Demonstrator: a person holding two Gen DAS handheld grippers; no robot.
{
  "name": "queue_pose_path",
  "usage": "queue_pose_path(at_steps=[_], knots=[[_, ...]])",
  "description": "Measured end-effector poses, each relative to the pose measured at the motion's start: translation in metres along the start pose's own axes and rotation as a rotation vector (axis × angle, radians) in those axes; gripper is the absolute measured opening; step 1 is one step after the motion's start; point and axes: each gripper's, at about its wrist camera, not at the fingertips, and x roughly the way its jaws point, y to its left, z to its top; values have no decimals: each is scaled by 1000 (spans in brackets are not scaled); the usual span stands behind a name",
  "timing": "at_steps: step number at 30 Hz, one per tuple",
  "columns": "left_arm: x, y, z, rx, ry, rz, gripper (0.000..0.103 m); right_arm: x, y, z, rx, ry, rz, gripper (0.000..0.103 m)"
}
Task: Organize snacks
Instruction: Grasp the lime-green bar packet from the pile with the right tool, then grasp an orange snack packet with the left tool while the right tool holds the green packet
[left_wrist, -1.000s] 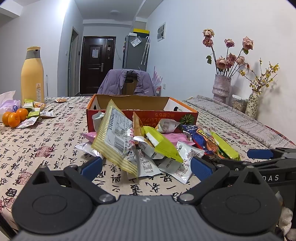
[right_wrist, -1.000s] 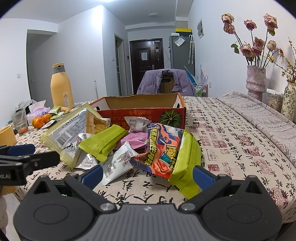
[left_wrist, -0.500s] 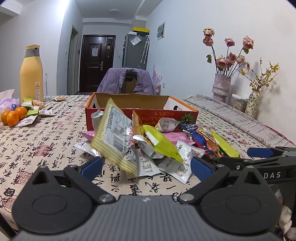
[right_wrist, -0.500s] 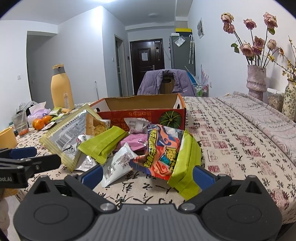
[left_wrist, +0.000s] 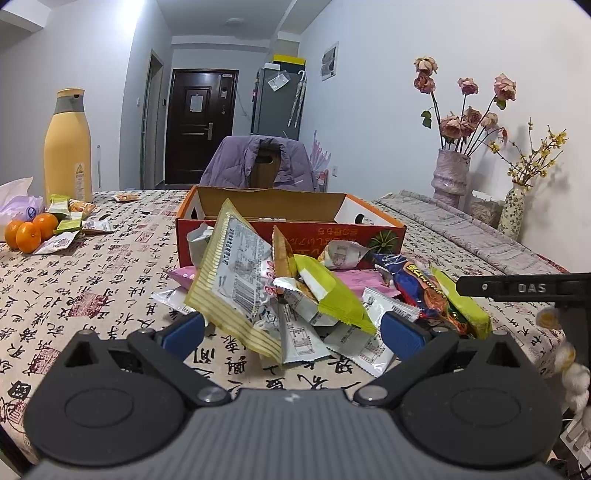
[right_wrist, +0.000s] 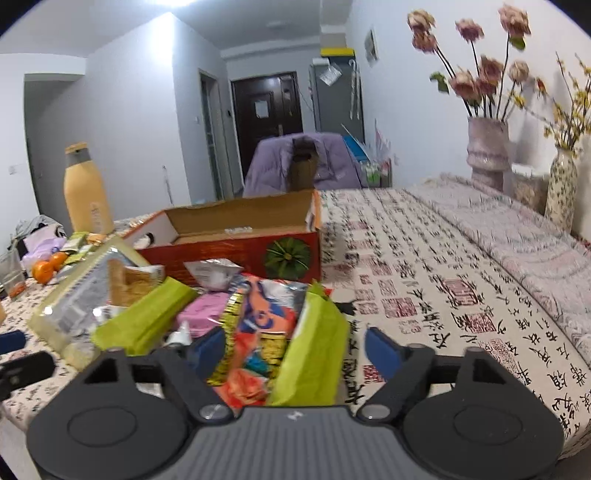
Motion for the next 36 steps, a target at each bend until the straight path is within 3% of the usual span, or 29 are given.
queue_pose_path(at_steps=[5,14,18,23,36], knots=[[4,2,0,-5,4,6,103,29,-14,-2,39,88,4,56],[12,3,1,-9,24,13,103,44,-27,-9,117,130,62,54],[14,2,1,-8,29,13,103,44,-32,-9,140,133,104,45],[15,2,2,-7,32,25,103,34,-28,-9,98,85,71,37],[24,14,15,-11,17,105,103,9,-14,2,21,-64,34,36]])
